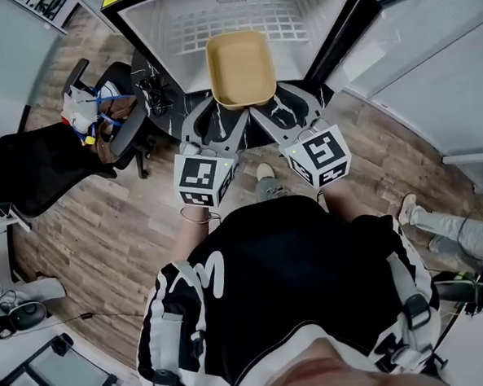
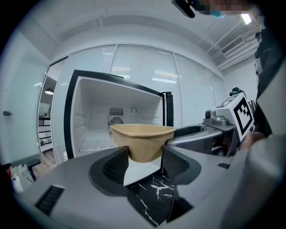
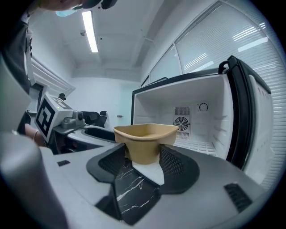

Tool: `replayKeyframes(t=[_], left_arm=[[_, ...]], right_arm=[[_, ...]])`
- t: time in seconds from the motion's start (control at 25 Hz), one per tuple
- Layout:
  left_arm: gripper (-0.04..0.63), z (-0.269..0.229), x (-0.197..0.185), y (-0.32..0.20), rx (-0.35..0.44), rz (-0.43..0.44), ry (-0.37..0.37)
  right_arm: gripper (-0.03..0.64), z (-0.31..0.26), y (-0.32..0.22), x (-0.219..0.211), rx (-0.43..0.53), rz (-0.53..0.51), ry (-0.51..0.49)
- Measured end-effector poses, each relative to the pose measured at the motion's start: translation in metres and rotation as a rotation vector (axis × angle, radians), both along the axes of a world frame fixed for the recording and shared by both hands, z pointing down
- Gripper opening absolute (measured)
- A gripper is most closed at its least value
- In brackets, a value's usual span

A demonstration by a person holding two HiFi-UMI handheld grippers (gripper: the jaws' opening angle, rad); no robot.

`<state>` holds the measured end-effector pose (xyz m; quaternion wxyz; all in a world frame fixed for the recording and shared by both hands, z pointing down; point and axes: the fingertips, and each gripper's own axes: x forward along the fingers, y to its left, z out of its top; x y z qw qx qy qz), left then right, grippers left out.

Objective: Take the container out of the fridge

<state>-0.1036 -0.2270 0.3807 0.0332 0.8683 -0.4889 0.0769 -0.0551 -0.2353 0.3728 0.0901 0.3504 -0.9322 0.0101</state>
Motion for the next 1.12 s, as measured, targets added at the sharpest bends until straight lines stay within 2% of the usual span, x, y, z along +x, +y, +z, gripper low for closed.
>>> replayKeyframes(t=[0.2,0.56,0.88,1.12], left_arm=[[0.242,-0.004,0.0,0.034,0.01,0.012,-0.027],[0.242,-0.009,0.003,0.108,0.058,0.029,-0.025],[0.242,0.006,0.002,0.159,0.013,0.03,0.005],[0.242,0.003,0.005,0.185,0.039,0.026,0.003]], right_arm=[[0.247,-0.004,0.034,0.0,0.006,0.009,-0.015],[0.247,-0.002,0.111,0.003,0.003,0.026,-0.033],[0.247,0.004,0.16,0.003,0.016,0.026,-0.012],[0.247,0.004,0.186,0.005,0.025,0.019,-0.02]])
